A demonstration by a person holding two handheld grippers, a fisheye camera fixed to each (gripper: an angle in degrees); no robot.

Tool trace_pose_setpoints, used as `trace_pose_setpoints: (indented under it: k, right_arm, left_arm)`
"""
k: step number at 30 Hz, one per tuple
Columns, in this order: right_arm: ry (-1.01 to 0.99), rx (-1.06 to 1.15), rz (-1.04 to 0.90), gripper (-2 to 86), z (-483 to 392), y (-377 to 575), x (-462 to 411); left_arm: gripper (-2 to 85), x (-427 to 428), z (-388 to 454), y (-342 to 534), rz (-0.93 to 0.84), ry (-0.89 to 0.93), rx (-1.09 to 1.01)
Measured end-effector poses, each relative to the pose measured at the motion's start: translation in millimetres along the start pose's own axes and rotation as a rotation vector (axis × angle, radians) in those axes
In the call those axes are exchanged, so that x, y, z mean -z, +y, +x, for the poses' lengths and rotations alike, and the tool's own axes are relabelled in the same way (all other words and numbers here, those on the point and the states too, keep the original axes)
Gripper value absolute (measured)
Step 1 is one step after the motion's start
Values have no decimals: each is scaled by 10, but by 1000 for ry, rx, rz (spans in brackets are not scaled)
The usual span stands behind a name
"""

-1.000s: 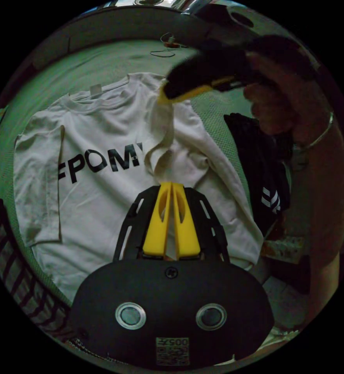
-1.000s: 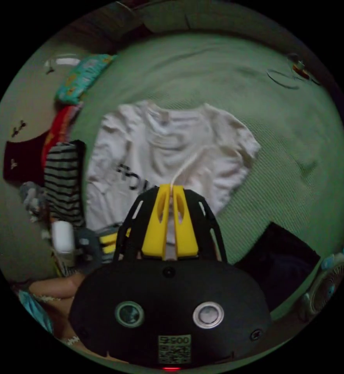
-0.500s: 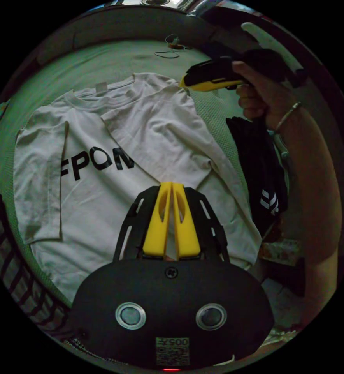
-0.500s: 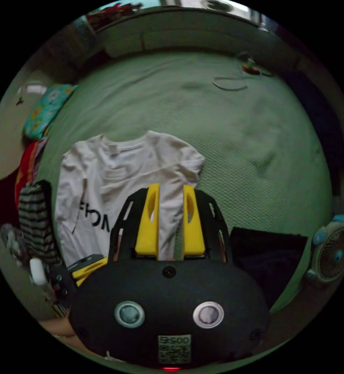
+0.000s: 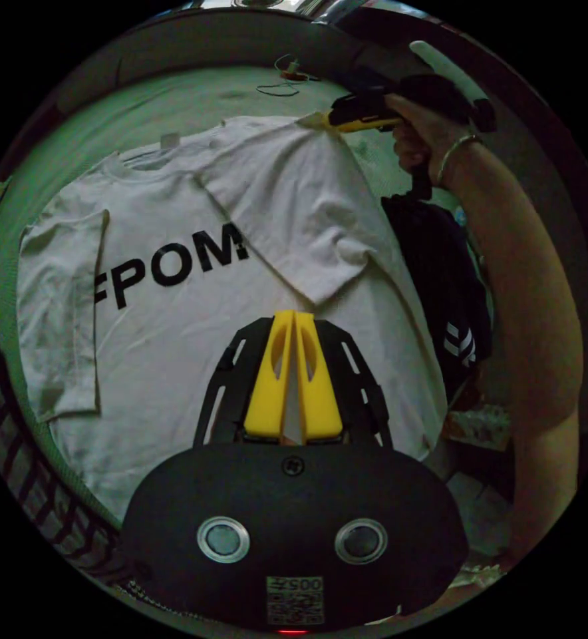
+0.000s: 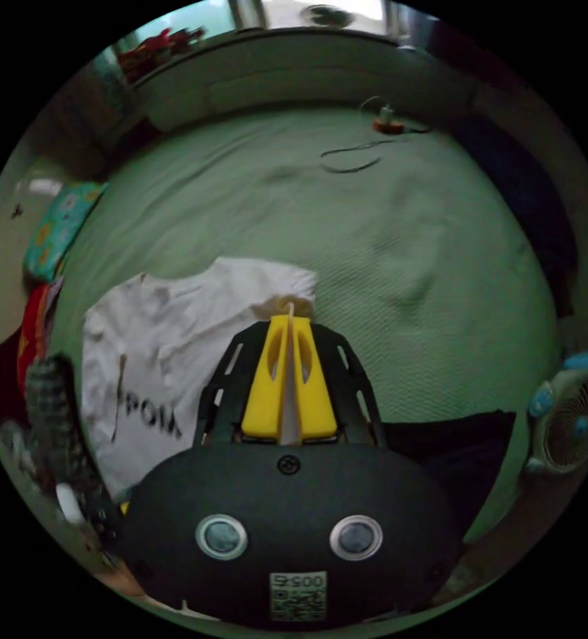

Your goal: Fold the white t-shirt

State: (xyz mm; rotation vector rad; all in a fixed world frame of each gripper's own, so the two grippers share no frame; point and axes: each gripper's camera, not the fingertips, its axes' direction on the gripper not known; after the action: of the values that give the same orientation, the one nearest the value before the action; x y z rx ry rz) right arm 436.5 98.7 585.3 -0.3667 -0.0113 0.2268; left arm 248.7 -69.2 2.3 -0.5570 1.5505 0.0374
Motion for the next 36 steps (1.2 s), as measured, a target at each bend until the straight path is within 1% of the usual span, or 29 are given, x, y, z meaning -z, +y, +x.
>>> trace_pose_setpoints:
  k: [1, 2, 6, 8, 10, 11, 14, 16, 18, 19, 20, 22, 24, 26, 29, 31, 32, 36]
  right_arm:
    - [37, -37, 15, -15, 59, 12, 51]
    - [32, -41, 21, -15, 78, 23, 62]
    - [-58, -109, 51, -7, 135, 298, 191]
    - [-55, -60, 79, 6, 50, 489, 358]
    - [50, 43, 96, 34, -124, 812, 627]
    - [59, 77, 84, 40, -174, 904, 685]
    - [63, 198, -5, 65, -376, 1411, 892]
    - [23, 254, -114, 70, -487, 1804, 897]
    - [63, 305, -202, 66, -576, 2068, 810]
    - [92, 341, -144, 46, -614, 2229, 868]
    - [104, 344, -129, 36, -619, 2291, 911]
    - [154, 302, -111, -1, -564, 2448, 1105]
    - [195, 306, -86, -7, -506, 2576, 1245]
    - [161, 302, -98, -3, -432, 2688, 1328]
    - [7, 203, -83, 37, -266, 2880, 1624]
    - [-116, 169, -10, 53, -181, 3199, 2001]
    - [-128, 160, 6, 52, -169, 3305, 2097]
    - [-214, 87, 139, 53, -124, 4342, 2820]
  left_arm:
    - [-6, 2, 3, 25, -3, -3, -2]
    - [-6, 10, 5, 75, -5, -7, -1]
    - [-5, 73, -24, 270, 5, 18, 20]
    - [-6, 98, -24, 362, 6, 22, 22]
    - [-6, 124, -12, 456, 6, 18, 23]
    - [-6, 140, 2, 522, 6, 18, 20]
    - [-6, 173, 49, 695, 0, 18, 10]
    - [-6, 202, 75, 810, 2, 11, 7]
    - [-6, 243, 95, 970, 6, 8, 11]
    - [-6, 251, 98, 1012, 6, 9, 13]
    - [-6, 263, 103, 1096, 2, 8, 15]
    - [-6, 280, 112, 1225, -6, -1, 18]
    - [-6, 308, 123, 1391, -8, 1, 27]
    - [-5, 328, 133, 1517, -2, 25, 43]
    - [-5, 348, 206, 1740, -10, 41, 34]
    - [-5, 387, 263, 1894, -11, 17, 22]
    - [-5, 431, 290, 2006, -3, 3, 24]
    - [-4, 668, 352, 2496, 68, 39, 52]
